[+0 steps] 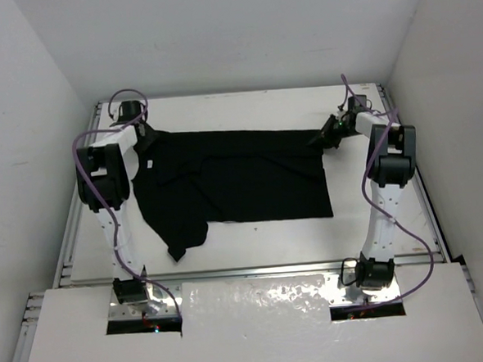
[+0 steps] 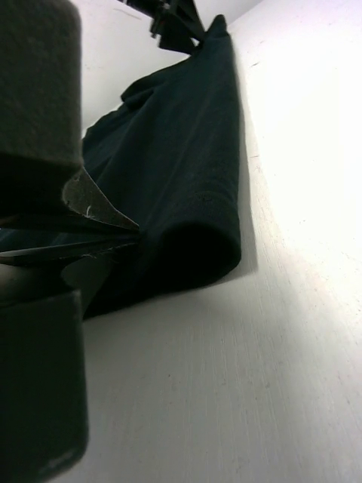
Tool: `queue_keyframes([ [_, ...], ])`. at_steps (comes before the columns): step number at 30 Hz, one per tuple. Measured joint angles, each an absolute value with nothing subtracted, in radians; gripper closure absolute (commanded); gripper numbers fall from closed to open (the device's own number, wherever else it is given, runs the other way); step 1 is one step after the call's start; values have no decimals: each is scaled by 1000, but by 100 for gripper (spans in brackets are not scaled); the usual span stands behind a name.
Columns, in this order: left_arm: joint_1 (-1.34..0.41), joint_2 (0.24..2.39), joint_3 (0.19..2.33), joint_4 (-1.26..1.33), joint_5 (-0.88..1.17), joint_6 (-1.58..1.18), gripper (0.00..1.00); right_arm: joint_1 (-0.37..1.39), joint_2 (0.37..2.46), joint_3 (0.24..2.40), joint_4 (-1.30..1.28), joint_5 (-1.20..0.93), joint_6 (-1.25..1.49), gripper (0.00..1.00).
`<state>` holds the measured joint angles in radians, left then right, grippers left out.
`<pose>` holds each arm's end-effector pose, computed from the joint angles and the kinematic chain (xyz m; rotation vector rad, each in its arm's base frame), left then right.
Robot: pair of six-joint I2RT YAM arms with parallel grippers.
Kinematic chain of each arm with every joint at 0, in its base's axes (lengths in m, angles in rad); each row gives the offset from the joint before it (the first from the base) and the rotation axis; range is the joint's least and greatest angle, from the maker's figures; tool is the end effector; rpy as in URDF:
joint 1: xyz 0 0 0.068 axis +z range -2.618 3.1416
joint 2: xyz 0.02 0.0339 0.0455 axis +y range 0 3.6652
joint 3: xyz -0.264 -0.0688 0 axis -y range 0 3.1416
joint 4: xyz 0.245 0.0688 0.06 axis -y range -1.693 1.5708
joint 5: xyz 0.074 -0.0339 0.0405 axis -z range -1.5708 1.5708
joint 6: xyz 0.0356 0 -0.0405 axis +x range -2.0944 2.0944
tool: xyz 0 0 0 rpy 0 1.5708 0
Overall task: Fold and stack the t-shirts
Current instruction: Fold the flattened tshirt in 1/3 of the way
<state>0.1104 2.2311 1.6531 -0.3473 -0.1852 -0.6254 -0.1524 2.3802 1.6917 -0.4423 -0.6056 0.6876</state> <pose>0.4818 0.0600 0.1513 -0.9609 2.2795 0.0115 0.4799 -0.0532 0.0929 0.9342 2.5572 0.9788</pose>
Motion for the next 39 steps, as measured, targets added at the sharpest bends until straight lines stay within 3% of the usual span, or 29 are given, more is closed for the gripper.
queue_keyframes([
  [7,111,2145,1622,-392,-124,-605,58,-150,2337,1689,-454,-530,646,81],
  [11,111,2099,1631,-332,-112,-608,86,-150,2280,1687,-439,-488,617,81],
  [14,111,2113,1665,-256,-70,-611,98,-147,2245,1688,-399,-481,604,80],
  [19,111,2215,1731,-140,28,-633,100,-125,2295,1778,-366,-518,601,81],
  [25,111,2402,1850,-227,33,-669,100,-105,2476,1931,-372,-583,612,81],
  [39,113,2399,1884,-339,-112,-737,100,-112,2521,1977,-465,-543,632,85],
])
